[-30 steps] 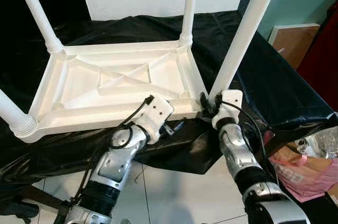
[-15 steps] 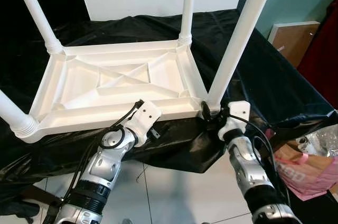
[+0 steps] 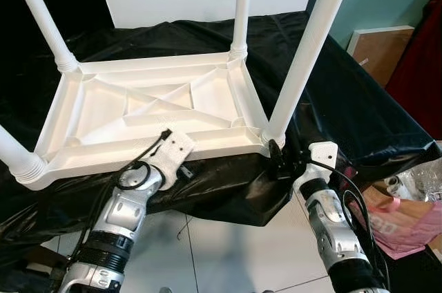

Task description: Building children table

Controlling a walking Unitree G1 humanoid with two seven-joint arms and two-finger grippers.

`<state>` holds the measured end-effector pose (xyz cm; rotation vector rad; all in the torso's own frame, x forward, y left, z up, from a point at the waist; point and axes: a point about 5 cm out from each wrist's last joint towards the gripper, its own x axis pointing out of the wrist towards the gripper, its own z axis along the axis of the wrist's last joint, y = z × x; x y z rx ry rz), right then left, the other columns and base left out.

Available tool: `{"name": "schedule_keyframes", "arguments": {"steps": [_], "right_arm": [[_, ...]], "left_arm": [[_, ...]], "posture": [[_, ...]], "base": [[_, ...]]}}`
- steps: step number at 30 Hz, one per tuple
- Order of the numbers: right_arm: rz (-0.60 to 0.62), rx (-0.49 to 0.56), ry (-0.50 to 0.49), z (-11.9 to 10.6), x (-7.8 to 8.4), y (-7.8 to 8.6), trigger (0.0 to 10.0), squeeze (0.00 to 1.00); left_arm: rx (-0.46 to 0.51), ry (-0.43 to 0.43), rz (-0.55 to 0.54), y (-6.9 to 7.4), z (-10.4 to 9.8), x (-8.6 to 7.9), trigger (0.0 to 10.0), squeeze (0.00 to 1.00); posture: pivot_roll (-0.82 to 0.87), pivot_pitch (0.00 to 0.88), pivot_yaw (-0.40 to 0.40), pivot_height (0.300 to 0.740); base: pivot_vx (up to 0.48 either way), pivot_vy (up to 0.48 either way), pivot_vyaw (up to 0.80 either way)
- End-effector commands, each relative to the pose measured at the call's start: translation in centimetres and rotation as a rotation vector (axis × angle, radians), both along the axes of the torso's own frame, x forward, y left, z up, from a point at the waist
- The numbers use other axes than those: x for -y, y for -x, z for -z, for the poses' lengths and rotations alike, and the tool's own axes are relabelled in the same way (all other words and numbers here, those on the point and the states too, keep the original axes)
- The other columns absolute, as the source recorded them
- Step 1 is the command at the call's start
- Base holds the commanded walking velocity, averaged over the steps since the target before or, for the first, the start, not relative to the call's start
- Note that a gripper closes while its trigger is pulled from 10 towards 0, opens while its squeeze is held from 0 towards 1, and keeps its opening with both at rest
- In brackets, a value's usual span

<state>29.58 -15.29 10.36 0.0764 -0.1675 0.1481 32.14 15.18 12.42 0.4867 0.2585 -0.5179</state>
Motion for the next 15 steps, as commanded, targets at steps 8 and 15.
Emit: {"name": "schedule_keyframes", "arguments": {"steps": [8, 15], "right_arm": [[0.021, -0.016, -0.008, -0.16, 0.79, 0.29, 10.0, 0.0], [0.039, -0.015, -0.009, -0.4, 1.0, 0.24, 10.0, 0.0]], "left_arm": [[-0.078, 0.017, -0.12, 0.52, 1.61, -1.41, 8.9, 0.0], [-0.093, 0.02, -0.089, 0.59, 1.66, -0.79, 1.5, 0.0]], "posture": [[-0.01, 0.08, -0.015, 0.74], [-0.02, 0.089, -0.008, 0.74]], "base": [[0.0, 0.0, 0.0], [0.0, 0.0, 0.0]]}}
